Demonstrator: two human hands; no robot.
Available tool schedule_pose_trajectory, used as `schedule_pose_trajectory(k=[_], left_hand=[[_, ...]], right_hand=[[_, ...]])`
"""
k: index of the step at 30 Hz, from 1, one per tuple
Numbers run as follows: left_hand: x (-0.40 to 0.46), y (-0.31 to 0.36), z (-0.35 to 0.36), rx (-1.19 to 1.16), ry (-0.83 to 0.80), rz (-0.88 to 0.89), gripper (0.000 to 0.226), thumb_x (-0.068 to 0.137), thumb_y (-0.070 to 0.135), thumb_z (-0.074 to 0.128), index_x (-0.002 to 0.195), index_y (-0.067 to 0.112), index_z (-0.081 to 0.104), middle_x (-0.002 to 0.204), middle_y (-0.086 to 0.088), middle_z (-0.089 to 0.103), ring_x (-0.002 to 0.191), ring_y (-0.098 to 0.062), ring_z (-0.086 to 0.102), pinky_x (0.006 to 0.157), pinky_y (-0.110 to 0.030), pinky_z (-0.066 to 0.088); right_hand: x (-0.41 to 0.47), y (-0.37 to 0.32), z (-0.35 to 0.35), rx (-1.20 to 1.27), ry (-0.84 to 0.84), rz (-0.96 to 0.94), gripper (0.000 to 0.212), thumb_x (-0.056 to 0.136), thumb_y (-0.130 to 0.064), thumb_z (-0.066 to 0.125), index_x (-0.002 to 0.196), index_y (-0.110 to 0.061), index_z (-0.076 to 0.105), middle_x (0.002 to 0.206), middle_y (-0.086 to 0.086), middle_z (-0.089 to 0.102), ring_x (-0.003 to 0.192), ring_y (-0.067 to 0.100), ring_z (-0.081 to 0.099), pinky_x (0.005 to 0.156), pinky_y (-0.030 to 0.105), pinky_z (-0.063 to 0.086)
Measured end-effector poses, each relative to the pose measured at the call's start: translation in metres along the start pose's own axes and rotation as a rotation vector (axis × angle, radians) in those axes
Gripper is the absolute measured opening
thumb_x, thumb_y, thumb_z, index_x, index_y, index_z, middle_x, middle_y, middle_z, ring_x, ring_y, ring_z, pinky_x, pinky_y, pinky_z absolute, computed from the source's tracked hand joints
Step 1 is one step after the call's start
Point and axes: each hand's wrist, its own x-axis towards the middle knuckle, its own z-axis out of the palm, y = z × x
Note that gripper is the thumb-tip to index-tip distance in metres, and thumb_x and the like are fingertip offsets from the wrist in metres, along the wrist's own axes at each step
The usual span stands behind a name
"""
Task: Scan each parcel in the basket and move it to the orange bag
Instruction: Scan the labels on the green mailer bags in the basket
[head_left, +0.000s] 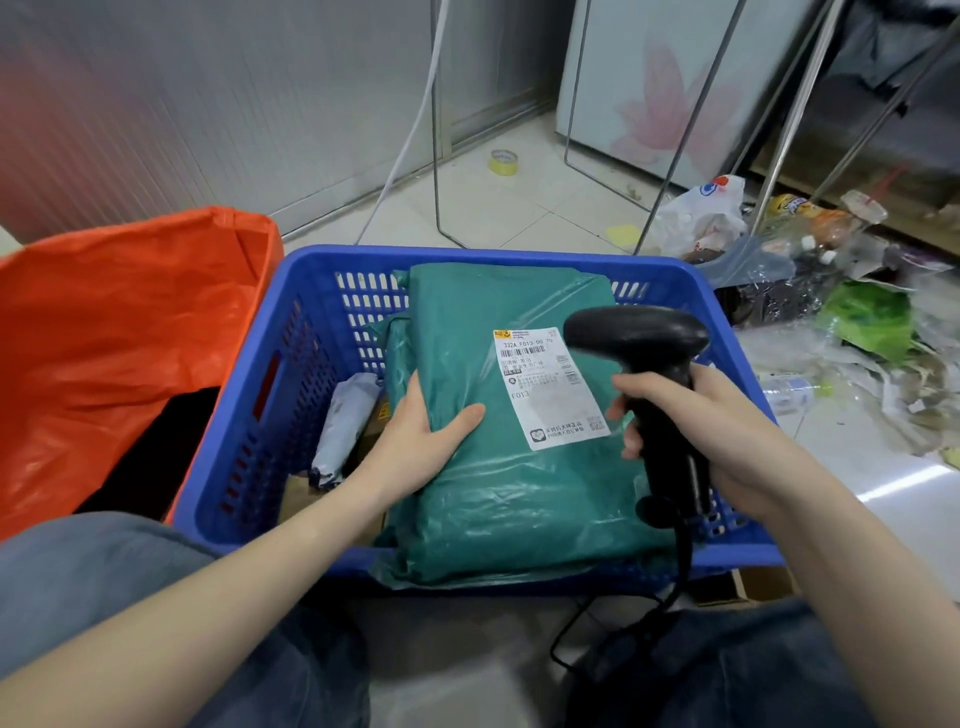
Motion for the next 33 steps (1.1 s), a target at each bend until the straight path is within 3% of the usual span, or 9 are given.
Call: schedule_pose_trajectory(k=[5,16,25,33], left_hand=[[0.006,0.002,0.002,0.056,0.029,-0.001,0.090,0.066,0.067,0.063,0.142,0.031,0.031,0.137,0.007,0.050,0.127,-0.010,0.048,0.110,-0.040,0.038],[0.009,0.001,0.002,0.066,0.013,-0.026,0.094,0.065,0.071,0.061,0.143,0.033,0.026,0.140,0.005,0.046,0.132,-0.014,0.043,0.112,-0.041,0.035],[0.011,-0.002,0.003,0.065,0.019,-0.027,0.097,0.062,0.071,0.059,0.144,0.032,0.026,0.140,0.004,0.047,0.130,-0.014,0.045,0.112,-0.040,0.035],[0.011,0.003,0.003,0.070,0.016,-0.038,0.102,0.060,0.071,0.058,0.146,0.030,0.024,0.143,0.004,0.045,0.132,-0.014,0.042,0.113,-0.040,0.033]], right_hand=[[0.007,-0.013,0.017,0.075,-0.001,0.077,0.019,0.092,-0.021,0.059,0.083,-0.004,0.055,0.068,0.009,0.059,0.042,0.016,0.047,0.042,0.025,0.041],[0.036,-0.018,0.029,-0.065,0.018,0.141,0.024,0.090,-0.022,0.061,0.083,0.000,0.054,0.074,0.016,0.062,0.039,0.015,0.051,0.040,0.023,0.045],[0.039,-0.022,0.032,-0.127,-0.033,0.176,0.024,0.090,-0.023,0.061,0.084,-0.001,0.054,0.074,0.012,0.060,0.043,0.014,0.053,0.042,0.022,0.046],[0.041,-0.026,0.025,-0.167,0.019,0.155,0.023,0.089,-0.021,0.060,0.077,-0.003,0.053,0.066,0.009,0.053,0.039,0.014,0.054,0.041,0.022,0.044]])
